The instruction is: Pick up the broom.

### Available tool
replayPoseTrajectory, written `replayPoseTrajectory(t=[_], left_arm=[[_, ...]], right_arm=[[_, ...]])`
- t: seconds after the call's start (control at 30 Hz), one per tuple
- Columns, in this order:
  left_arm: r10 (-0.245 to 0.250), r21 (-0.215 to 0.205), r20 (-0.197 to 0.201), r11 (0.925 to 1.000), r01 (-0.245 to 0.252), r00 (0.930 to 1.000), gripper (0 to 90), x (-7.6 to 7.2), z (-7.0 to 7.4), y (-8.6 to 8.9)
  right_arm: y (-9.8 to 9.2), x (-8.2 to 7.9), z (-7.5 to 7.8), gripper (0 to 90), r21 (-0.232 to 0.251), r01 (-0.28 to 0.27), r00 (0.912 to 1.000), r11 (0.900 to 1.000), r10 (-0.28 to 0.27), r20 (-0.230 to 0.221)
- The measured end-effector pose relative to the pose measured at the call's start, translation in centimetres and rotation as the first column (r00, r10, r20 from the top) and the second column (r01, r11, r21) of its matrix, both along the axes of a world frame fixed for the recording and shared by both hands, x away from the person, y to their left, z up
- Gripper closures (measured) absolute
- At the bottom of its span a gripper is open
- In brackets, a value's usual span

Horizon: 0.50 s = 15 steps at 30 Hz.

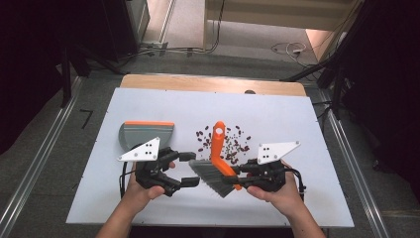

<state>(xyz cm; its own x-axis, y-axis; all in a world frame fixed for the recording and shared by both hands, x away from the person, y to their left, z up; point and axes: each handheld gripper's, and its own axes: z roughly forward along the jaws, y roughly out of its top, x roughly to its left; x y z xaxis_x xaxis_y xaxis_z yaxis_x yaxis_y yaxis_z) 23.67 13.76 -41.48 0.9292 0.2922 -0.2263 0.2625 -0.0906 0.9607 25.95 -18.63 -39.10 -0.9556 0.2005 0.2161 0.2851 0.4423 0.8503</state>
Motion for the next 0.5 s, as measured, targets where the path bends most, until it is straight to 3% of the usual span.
replayPoseTrajectory(t=[0.07, 0.2, 0.37, 0.5], left_arm=[[0.032, 0.006, -0.004, 0.9995, -0.032, 0.9995, 9.4, 0.1, -0.3, 0.3], [0.091, 0.003, -0.005, 0.9959, -0.091, 0.9958, 0.1, 0.2, -0.6, 0.9], [0.149, 0.004, 0.002, 0.9889, -0.149, 0.9889, 0.1, 0.2, -0.9, 1.8], [0.184, 0.018, 0.0, 0.9828, -0.184, 0.983, 0.1, 0.1, -1.3, 2.4]], right_arm=[[-0.5, 0.3, 0.2, 69.1, -0.024, 0.073, 0.9973, 0.997, -0.073, 0.007], [-1.0, 0.6, 0.3, 69.1, -0.04, 0.118, 0.9928, 0.992, -0.117, 0.025], [-1.8, 1.3, 0.2, 69.1, -0.079, 0.21, 0.9772, 0.974, -0.207, 0.047], [-2.3, 2.0, 0.1, 69.1, -0.117, 0.273, 0.9607, 0.955, -0.264, 0.086]])
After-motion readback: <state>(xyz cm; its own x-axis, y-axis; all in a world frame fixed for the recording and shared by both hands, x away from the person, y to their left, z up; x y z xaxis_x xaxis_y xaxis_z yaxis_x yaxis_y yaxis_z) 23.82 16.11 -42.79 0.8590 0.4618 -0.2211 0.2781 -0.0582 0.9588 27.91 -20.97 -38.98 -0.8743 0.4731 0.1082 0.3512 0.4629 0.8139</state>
